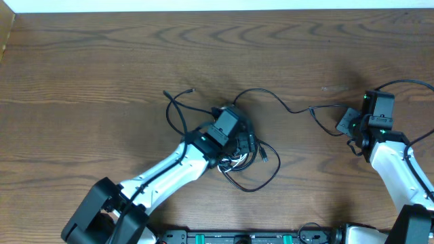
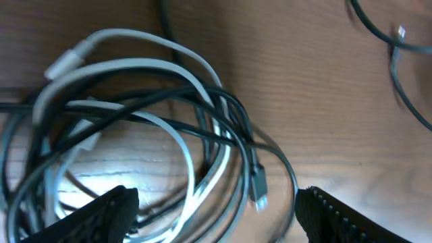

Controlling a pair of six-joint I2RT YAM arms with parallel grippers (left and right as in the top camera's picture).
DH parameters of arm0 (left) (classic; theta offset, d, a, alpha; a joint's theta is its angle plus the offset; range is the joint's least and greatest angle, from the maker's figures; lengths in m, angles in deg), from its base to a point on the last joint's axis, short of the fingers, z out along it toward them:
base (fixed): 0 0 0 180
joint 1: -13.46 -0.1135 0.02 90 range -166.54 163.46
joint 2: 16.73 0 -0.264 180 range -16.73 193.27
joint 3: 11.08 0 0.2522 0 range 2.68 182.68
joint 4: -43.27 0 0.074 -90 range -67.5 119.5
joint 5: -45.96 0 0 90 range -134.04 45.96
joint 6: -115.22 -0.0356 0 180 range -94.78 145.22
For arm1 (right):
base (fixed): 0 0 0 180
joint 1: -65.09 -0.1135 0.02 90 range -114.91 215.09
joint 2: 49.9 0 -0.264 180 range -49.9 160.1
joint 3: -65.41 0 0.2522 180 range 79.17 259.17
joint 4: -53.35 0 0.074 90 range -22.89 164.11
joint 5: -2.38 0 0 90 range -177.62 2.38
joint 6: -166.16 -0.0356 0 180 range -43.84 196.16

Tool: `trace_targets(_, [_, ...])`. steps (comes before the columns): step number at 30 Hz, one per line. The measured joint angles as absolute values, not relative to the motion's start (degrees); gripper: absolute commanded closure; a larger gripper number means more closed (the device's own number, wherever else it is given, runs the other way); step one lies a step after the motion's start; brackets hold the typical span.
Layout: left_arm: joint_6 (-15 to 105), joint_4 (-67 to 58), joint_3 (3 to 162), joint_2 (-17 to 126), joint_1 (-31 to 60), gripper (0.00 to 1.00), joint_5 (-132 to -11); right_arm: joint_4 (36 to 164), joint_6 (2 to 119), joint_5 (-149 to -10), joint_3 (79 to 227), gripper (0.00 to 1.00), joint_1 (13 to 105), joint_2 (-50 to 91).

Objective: Untangle cables

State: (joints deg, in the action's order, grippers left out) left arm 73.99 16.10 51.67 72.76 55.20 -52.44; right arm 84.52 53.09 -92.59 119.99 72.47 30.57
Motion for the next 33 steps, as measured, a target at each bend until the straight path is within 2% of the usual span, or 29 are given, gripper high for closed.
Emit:
trace_targets(6, [79.96, 16.14, 51.67, 72.76, 60.31, 0.21, -40.16, 84.46, 52.65, -92.52, 119.99, 0.99, 72.47, 30.57])
trace_targets(8, [81.95, 16.14, 51.67, 72.76, 61.78, 0.24, -36.66, 84.46, 52.58, -92.31, 119.99, 0.99, 72.47, 30.57])
trace_targets(10, [84.35, 17.25, 51.67, 73.07, 62.83, 0.3, -33.25, 84.43, 52.5, -92.09, 119.99, 0.99, 72.47, 30.57])
trace_targets(11, [85.12, 18.11, 51.65, 73.29, 63.02, 0.37, -32.51, 84.41, 52.5, -92.02, 119.99, 0.99, 72.47, 30.57])
trace_targets(12, [85.9, 20.4, 51.65, 74.05, 63.11, 0.38, -31.22, 84.37, 52.5, -91.87, 119.99, 0.99, 72.47, 30.57])
trace_targets(21, [88.94, 24.97, 51.63, 80.19, 63.13, 0.4, -29.52, 84.08, 52.48, -90.21, 119.99, 0.99, 72.47, 30.57])
trace_targets(22, [89.4, 24.97, 51.63, 80.96, 63.13, 0.46, -29.52, 84.04, 52.48, -89.99, 119.99, 0.99, 72.47, 30.57])
trace_targets(23, [89.53, 24.95, 51.63, 81.51, 63.13, 0.64, -29.49, 83.97, 52.48, -89.81, 119.99, 0.99, 72.47, 30.57])
trace_targets(24, [89.57, 24.93, 51.63, 81.99, 63.13, 0.76, -29.49, 83.89, 52.48, -89.66, 119.99, 0.99, 72.47, 30.57])
trace_targets(25, [89.99, 25.01, 51.63, 82.34, 63.13, 0.82, -29.52, 83.78, 52.48, -89.44, 119.99, 0.99, 72.47, 30.57])
trace_targets(26, [89.99, 25.06, 51.63, 82.51, 63.13, 0.81, -29.49, 83.76, 52.48, -89.27, 119.99, 0.99, 72.47, 30.57])
trace_targets(28, [90.01, 25.47, 51.63, 82.55, 63.13, 0.92, -29.49, 83.73, 52.48, -88.98, 119.99, 0.99, 72.47, 30.57])
trace_targets(33, [90.32, 26.63, 51.63, 82.55, 63.13, 0.93, -29.43, 83.76, 52.48, -88.68, 119.99, 0.99, 72.47, 30.57])
